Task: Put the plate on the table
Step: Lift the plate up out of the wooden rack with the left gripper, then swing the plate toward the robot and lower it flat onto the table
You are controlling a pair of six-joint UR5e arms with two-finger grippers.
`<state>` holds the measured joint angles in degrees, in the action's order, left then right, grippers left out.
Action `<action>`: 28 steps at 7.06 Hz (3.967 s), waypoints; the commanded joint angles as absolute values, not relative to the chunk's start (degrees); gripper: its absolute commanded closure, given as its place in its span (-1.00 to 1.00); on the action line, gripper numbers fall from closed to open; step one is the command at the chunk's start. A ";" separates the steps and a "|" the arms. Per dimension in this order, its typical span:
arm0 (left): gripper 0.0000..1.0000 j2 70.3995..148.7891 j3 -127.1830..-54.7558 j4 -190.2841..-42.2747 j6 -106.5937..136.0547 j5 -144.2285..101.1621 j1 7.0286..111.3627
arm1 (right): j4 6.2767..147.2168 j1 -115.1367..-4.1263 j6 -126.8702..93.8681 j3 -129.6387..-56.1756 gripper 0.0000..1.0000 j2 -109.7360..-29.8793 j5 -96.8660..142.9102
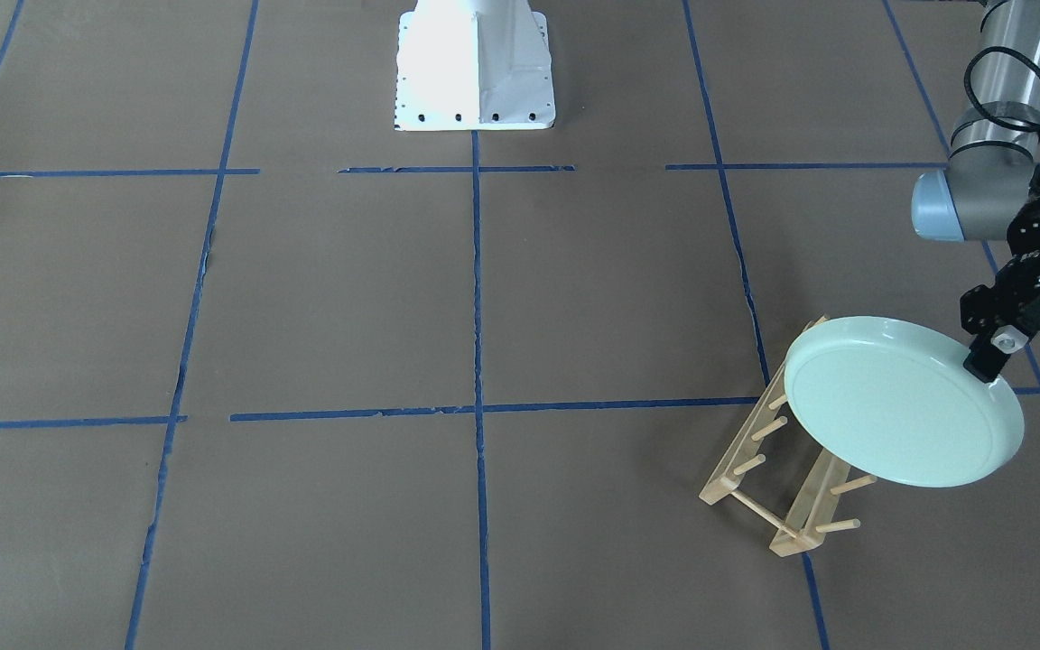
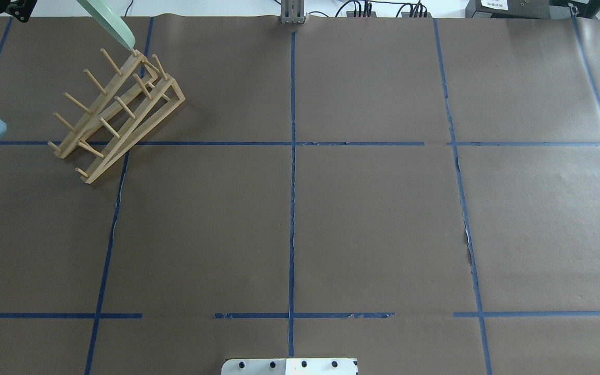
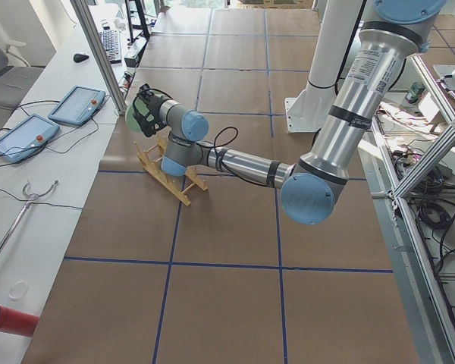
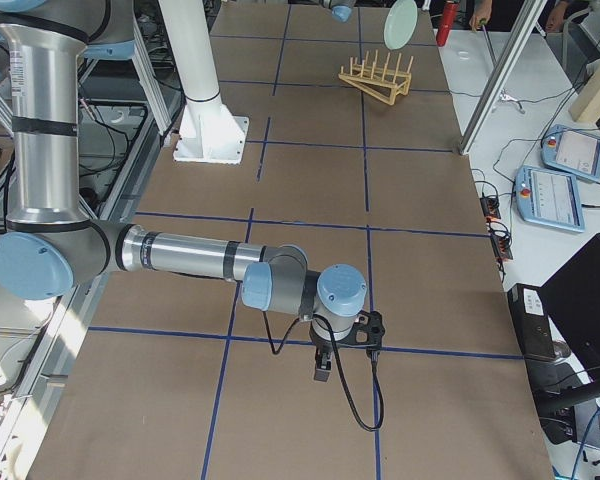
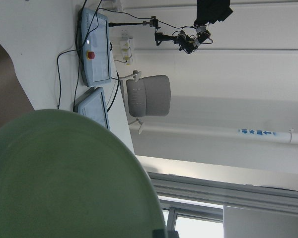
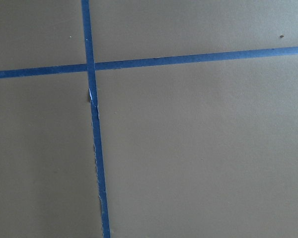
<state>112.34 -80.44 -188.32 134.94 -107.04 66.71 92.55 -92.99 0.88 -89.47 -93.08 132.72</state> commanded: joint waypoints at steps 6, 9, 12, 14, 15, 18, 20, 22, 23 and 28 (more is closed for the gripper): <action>1.00 119.70 -106.39 -135.01 105.98 -110.22 62.34 | 92.55 -92.99 0.88 -89.47 -1.00 -93.08 132.71; 1.00 123.04 -111.17 -114.76 95.91 -104.47 52.25 | 92.55 -92.99 0.88 -89.47 -1.00 -93.08 132.71; 1.00 126.30 -114.08 -93.39 84.67 -94.69 39.42 | 92.55 -92.99 0.88 -89.47 -1.00 -93.08 132.71; 1.00 126.65 -112.60 -83.44 74.50 -82.93 27.65 | 92.55 -92.99 0.88 -89.47 -1.00 -93.08 132.71; 1.00 126.56 -110.76 -82.63 72.27 -82.62 25.42 | 92.55 -92.99 0.88 -89.47 -1.00 -93.08 132.71; 1.00 126.04 -104.68 -82.53 60.93 -79.89 21.45 | 92.55 -92.99 0.88 -89.47 -1.00 -93.08 132.71; 0.45 126.21 -103.54 -82.53 58.80 -79.80 21.10 | 92.55 -92.99 0.88 -89.47 -1.00 -93.08 132.71; -1.00 126.47 -103.18 -82.70 59.24 -79.89 21.18 | 92.55 -92.99 0.88 -89.47 -1.00 -93.08 132.71; -1.00 126.65 -103.27 -82.88 59.06 -79.98 21.18 | 92.55 -92.99 0.88 -89.47 -1.00 -93.08 132.71; -1.00 126.47 -112.57 -83.14 58.63 -90.80 27.99 | 92.55 -92.99 0.88 -89.47 -1.00 -93.08 132.71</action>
<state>126.51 -110.27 -83.15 58.99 -84.19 23.86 92.55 -92.99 0.88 -89.47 -93.08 132.71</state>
